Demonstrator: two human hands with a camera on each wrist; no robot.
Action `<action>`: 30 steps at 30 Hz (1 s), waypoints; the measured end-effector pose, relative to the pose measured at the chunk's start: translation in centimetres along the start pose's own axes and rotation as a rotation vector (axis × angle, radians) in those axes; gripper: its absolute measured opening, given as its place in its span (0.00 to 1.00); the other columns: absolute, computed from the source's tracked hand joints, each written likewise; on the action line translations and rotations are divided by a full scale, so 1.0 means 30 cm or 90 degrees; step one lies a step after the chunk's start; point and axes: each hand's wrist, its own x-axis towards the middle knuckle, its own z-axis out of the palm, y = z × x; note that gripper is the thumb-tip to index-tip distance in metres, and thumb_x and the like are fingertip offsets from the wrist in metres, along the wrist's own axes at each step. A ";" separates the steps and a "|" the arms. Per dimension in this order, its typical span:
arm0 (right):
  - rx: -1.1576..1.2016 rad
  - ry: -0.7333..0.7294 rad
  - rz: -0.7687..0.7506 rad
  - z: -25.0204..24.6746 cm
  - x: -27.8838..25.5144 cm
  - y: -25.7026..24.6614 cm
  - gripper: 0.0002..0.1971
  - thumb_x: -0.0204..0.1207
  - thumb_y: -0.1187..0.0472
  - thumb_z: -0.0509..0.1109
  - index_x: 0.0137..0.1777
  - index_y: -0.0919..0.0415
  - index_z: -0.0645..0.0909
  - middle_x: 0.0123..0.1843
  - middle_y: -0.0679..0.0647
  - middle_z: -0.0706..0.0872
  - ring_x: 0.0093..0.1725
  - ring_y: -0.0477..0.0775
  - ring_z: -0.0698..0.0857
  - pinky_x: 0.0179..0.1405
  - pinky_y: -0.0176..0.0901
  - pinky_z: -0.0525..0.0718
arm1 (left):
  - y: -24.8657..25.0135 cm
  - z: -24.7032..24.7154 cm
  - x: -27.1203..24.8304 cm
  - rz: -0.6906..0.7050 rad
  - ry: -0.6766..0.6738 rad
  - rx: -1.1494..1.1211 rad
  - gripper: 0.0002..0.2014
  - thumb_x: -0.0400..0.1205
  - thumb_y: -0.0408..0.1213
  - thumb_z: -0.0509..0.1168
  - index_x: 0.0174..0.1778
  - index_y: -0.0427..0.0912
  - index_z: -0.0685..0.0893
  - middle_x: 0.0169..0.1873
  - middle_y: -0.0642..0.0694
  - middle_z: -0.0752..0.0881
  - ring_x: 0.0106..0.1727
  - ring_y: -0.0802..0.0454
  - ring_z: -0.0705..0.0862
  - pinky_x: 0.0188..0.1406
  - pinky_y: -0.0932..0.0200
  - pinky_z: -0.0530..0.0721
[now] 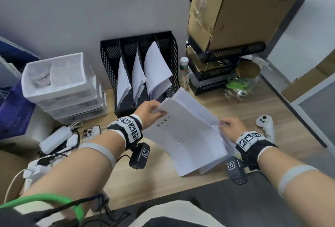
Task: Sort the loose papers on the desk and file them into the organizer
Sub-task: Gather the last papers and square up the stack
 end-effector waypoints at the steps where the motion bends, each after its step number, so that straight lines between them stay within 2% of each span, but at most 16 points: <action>1: 0.027 -0.025 -0.024 -0.002 -0.019 -0.012 0.14 0.80 0.70 0.67 0.63 0.66 0.86 0.54 0.50 0.86 0.55 0.47 0.80 0.54 0.31 0.71 | 0.001 0.013 0.005 0.008 0.005 0.011 0.08 0.79 0.41 0.74 0.53 0.45 0.92 0.57 0.48 0.87 0.59 0.51 0.85 0.68 0.48 0.81; 4: 0.087 -0.066 -0.058 -0.018 -0.053 -0.022 0.14 0.81 0.68 0.68 0.65 0.63 0.85 0.58 0.52 0.89 0.57 0.50 0.84 0.58 0.36 0.75 | 0.010 0.041 0.015 0.032 0.012 0.008 0.14 0.80 0.44 0.73 0.59 0.43 0.91 0.77 0.47 0.75 0.79 0.50 0.73 0.82 0.47 0.68; 5: 0.099 -0.070 -0.064 -0.024 -0.058 -0.018 0.14 0.81 0.68 0.68 0.65 0.63 0.85 0.59 0.53 0.89 0.58 0.51 0.85 0.60 0.39 0.77 | 0.019 0.046 0.017 0.044 0.014 0.005 0.15 0.80 0.44 0.73 0.60 0.43 0.91 0.80 0.47 0.72 0.80 0.51 0.71 0.83 0.49 0.67; 6: 0.105 -0.077 -0.065 -0.030 -0.064 -0.021 0.14 0.80 0.69 0.68 0.64 0.63 0.86 0.58 0.54 0.89 0.57 0.51 0.86 0.60 0.39 0.79 | 0.029 0.050 0.020 0.056 0.018 -0.006 0.14 0.81 0.45 0.72 0.60 0.44 0.91 0.77 0.47 0.76 0.78 0.51 0.75 0.80 0.50 0.70; 8: 0.122 -0.097 -0.061 -0.045 -0.076 -0.021 0.13 0.80 0.71 0.66 0.62 0.65 0.87 0.55 0.55 0.90 0.52 0.49 0.85 0.54 0.33 0.82 | 0.076 0.059 0.022 0.084 0.022 -0.052 0.08 0.82 0.43 0.72 0.53 0.46 0.92 0.61 0.45 0.88 0.62 0.48 0.87 0.66 0.49 0.82; 10: 0.169 -0.121 -0.040 -0.051 -0.070 -0.030 0.12 0.81 0.71 0.65 0.57 0.67 0.88 0.55 0.61 0.91 0.49 0.50 0.86 0.57 0.40 0.84 | 0.120 0.061 0.024 0.098 0.034 -0.081 0.04 0.83 0.42 0.71 0.48 0.49 0.90 0.48 0.46 0.93 0.50 0.50 0.91 0.55 0.52 0.86; 12: 0.255 -0.139 0.006 -0.065 -0.068 -0.046 0.12 0.82 0.59 0.67 0.55 0.66 0.88 0.55 0.64 0.91 0.49 0.52 0.87 0.61 0.52 0.84 | 0.147 0.066 0.037 0.122 0.063 -0.055 0.06 0.83 0.44 0.70 0.49 0.47 0.90 0.46 0.47 0.93 0.49 0.49 0.91 0.54 0.50 0.88; 14: 0.308 -0.172 0.009 -0.072 -0.069 -0.077 0.17 0.78 0.43 0.68 0.59 0.52 0.86 0.56 0.53 0.91 0.52 0.50 0.89 0.56 0.50 0.85 | 0.171 0.069 0.051 0.158 0.102 0.021 0.10 0.83 0.45 0.70 0.53 0.43 0.90 0.45 0.48 0.91 0.49 0.48 0.89 0.56 0.47 0.87; 15: 0.280 -0.178 -0.043 -0.074 -0.068 -0.098 0.18 0.76 0.41 0.70 0.62 0.46 0.84 0.58 0.48 0.90 0.55 0.48 0.88 0.56 0.48 0.85 | 0.189 0.071 0.055 0.184 0.122 0.057 0.10 0.83 0.45 0.70 0.54 0.43 0.89 0.44 0.49 0.90 0.48 0.47 0.87 0.56 0.46 0.86; 17: 0.174 -0.137 -0.143 -0.063 -0.048 -0.122 0.19 0.73 0.49 0.76 0.64 0.48 0.82 0.58 0.49 0.90 0.56 0.50 0.88 0.55 0.50 0.86 | 0.236 0.080 0.061 0.253 0.150 0.114 0.08 0.83 0.44 0.69 0.52 0.45 0.89 0.39 0.52 0.84 0.45 0.46 0.85 0.51 0.43 0.85; 20: 0.139 -0.009 -0.123 -0.034 0.000 -0.146 0.09 0.75 0.58 0.73 0.48 0.65 0.86 0.45 0.65 0.90 0.44 0.62 0.87 0.45 0.53 0.83 | 0.281 0.078 0.060 0.321 0.198 0.184 0.08 0.81 0.43 0.69 0.54 0.46 0.87 0.39 0.51 0.82 0.44 0.44 0.82 0.47 0.40 0.83; 22: 0.172 0.019 -0.093 -0.019 0.019 -0.148 0.12 0.75 0.57 0.71 0.41 0.68 0.84 0.37 0.64 0.87 0.36 0.57 0.81 0.37 0.48 0.77 | 0.269 0.068 0.048 0.290 0.266 0.185 0.12 0.79 0.45 0.71 0.55 0.46 0.84 0.45 0.49 0.84 0.48 0.44 0.81 0.51 0.38 0.82; 25: 0.178 0.028 -0.082 -0.015 0.035 -0.131 0.13 0.75 0.58 0.71 0.32 0.65 0.79 0.30 0.57 0.81 0.34 0.52 0.74 0.36 0.45 0.73 | 0.183 0.053 0.001 0.084 0.364 0.094 0.33 0.70 0.51 0.81 0.67 0.48 0.75 0.63 0.48 0.80 0.64 0.48 0.78 0.69 0.48 0.77; 27: 0.247 0.020 -0.077 -0.016 0.029 -0.119 0.11 0.75 0.59 0.72 0.36 0.67 0.82 0.32 0.58 0.84 0.36 0.50 0.76 0.38 0.45 0.76 | 0.100 0.043 -0.030 -0.061 0.344 -0.073 0.49 0.65 0.49 0.85 0.78 0.48 0.66 0.74 0.46 0.74 0.74 0.50 0.73 0.76 0.51 0.73; 28: 0.289 0.012 -0.078 -0.015 0.024 -0.116 0.11 0.75 0.60 0.73 0.39 0.69 0.84 0.35 0.60 0.86 0.37 0.50 0.77 0.40 0.46 0.77 | 0.071 0.045 -0.050 -0.095 0.310 -0.168 0.51 0.65 0.46 0.86 0.80 0.47 0.64 0.76 0.44 0.74 0.76 0.49 0.74 0.77 0.47 0.75; 30: 0.352 -0.024 -0.076 -0.007 0.017 -0.115 0.10 0.75 0.58 0.75 0.44 0.67 0.87 0.44 0.66 0.91 0.41 0.53 0.84 0.46 0.53 0.85 | 0.022 0.057 -0.075 -0.095 0.225 -0.335 0.42 0.67 0.39 0.85 0.75 0.44 0.73 0.68 0.42 0.84 0.69 0.46 0.84 0.71 0.39 0.82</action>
